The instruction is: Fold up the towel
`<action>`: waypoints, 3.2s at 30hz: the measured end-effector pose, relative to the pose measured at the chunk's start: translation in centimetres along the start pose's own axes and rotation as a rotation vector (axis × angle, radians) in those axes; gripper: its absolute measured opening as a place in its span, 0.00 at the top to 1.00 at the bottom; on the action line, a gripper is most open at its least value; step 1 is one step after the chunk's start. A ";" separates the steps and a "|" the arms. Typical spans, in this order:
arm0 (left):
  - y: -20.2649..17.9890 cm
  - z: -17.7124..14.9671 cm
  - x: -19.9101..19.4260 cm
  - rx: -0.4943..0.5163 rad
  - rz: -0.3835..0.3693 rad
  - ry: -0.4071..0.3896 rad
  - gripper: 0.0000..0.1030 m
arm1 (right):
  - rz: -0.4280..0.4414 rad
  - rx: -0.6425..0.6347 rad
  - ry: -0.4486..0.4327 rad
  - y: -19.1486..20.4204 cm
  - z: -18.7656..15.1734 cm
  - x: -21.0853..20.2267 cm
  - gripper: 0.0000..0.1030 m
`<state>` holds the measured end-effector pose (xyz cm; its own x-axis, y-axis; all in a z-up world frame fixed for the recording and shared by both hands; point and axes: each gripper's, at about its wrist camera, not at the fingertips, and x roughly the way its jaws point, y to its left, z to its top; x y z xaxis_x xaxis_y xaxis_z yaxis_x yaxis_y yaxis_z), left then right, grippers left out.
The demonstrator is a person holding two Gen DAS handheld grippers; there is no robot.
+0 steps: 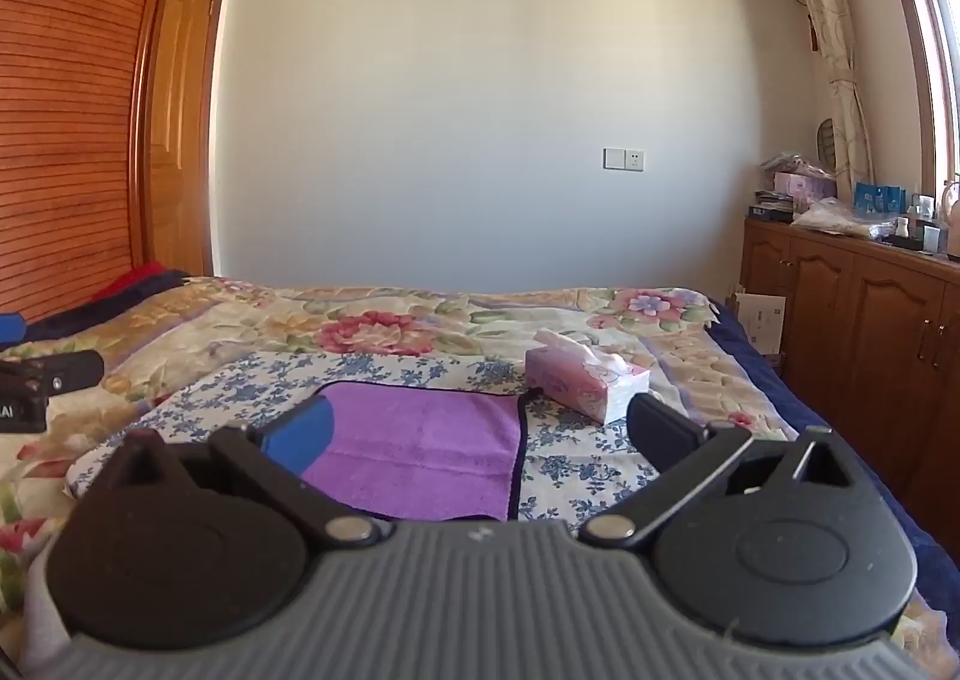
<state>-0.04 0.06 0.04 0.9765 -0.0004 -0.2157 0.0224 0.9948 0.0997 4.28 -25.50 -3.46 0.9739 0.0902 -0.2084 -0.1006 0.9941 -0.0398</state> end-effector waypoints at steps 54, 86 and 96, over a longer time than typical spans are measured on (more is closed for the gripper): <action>-0.3 0.0 0.2 0.001 0.003 0.008 0.00 | -0.005 -0.003 -0.008 0.0 0.2 0.0 0.00; -0.5 -0.3 0.2 0.004 0.003 0.010 0.00 | -0.009 -0.002 -0.012 0.1 0.2 0.0 0.00; -0.4 -0.8 0.8 0.003 -0.002 0.027 0.00 | -0.003 -0.001 -0.002 0.2 0.2 0.4 0.00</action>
<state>0.52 -0.27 -0.97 0.9704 0.0004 -0.2416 0.0250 0.9944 0.1022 4.66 -25.23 -3.39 0.9745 0.0877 -0.2065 -0.0983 0.9943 -0.0417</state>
